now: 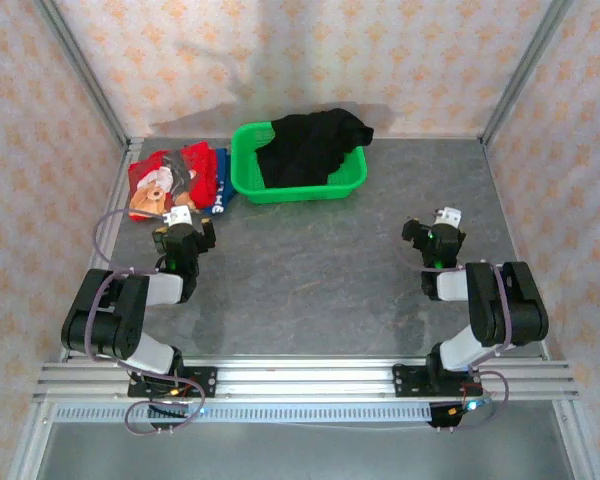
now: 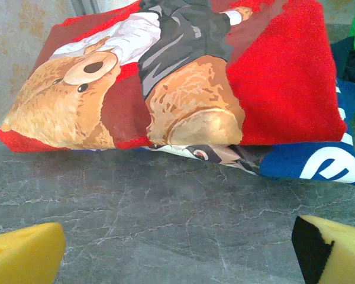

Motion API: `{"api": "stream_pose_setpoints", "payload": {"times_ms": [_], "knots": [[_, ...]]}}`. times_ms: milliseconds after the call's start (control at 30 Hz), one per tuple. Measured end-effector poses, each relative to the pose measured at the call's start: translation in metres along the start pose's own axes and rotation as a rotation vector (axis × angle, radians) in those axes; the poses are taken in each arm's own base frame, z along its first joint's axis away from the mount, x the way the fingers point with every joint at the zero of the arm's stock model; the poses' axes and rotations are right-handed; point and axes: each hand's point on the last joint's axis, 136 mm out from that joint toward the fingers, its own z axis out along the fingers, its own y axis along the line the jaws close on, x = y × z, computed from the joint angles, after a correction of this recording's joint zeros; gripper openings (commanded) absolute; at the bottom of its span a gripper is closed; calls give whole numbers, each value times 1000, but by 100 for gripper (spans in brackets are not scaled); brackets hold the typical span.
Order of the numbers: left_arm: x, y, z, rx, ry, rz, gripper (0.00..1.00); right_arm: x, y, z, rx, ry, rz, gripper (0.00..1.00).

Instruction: Fold and stack the t-shirts

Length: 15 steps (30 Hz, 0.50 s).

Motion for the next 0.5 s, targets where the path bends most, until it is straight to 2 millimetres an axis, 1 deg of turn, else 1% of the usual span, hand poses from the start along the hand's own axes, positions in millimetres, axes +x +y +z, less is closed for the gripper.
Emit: {"api": "stream_pose_setpoints", "payload": {"times_ms": [267, 500], "knots": [[0, 0, 0, 0, 0, 0, 100, 0, 6, 0, -31, 4, 0, 99], [0, 0, 0, 0, 0, 0, 100, 0, 6, 0, -32, 3, 0, 99]]}}
